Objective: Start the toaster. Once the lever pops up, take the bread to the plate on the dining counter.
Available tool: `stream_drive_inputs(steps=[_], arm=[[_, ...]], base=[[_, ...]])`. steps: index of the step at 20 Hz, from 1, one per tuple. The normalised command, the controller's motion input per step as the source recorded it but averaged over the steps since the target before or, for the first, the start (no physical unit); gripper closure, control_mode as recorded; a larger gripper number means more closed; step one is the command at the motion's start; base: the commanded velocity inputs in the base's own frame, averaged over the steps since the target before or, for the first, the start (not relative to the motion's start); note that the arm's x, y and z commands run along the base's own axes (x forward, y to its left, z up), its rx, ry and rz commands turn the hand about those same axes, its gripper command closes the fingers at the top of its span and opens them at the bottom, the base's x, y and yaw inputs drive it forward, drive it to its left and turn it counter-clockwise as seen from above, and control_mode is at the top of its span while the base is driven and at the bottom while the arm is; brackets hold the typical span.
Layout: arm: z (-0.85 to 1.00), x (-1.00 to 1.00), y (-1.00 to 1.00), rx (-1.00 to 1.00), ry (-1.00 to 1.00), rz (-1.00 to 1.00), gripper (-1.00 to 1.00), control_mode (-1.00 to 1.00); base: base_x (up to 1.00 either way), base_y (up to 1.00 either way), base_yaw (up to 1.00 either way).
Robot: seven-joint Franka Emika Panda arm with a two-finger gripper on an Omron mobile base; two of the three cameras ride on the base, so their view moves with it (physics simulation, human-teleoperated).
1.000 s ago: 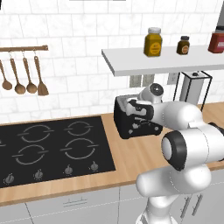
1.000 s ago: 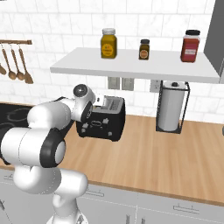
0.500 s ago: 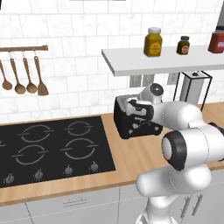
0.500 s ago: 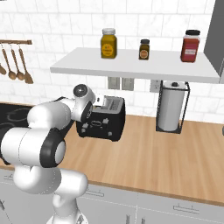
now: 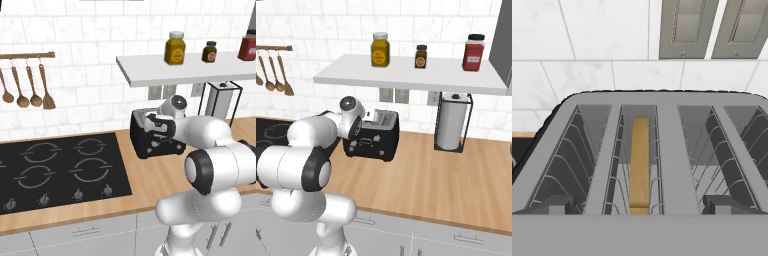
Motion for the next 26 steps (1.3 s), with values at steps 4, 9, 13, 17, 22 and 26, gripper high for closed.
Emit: stream_drive_inputs(steps=[4,9,13,17,22,26], arm=[[0.0,0.0,0.0,0.0,0.0,0.0,-1.0,-1.0],[0.0,0.0,0.0,0.0,0.0,0.0,-1.0,-1.0],[0.0,0.0,0.0,0.0,0.0,0.0,-1.0,-1.0],[0.0,0.0,0.0,0.0,0.0,0.0,-1.0,-1.0],[0.0,0.0,0.0,0.0,0.0,0.0,-1.0,-1.0],[0.0,0.0,0.0,0.0,0.0,0.0,-1.0,-1.0]], base=[[0.0,0.0,0.0],[0.0,0.0,0.0],[0.0,0.0,0.0],[0.0,0.0,0.0],[0.0,0.0,0.0],[0.0,0.0,0.0]])
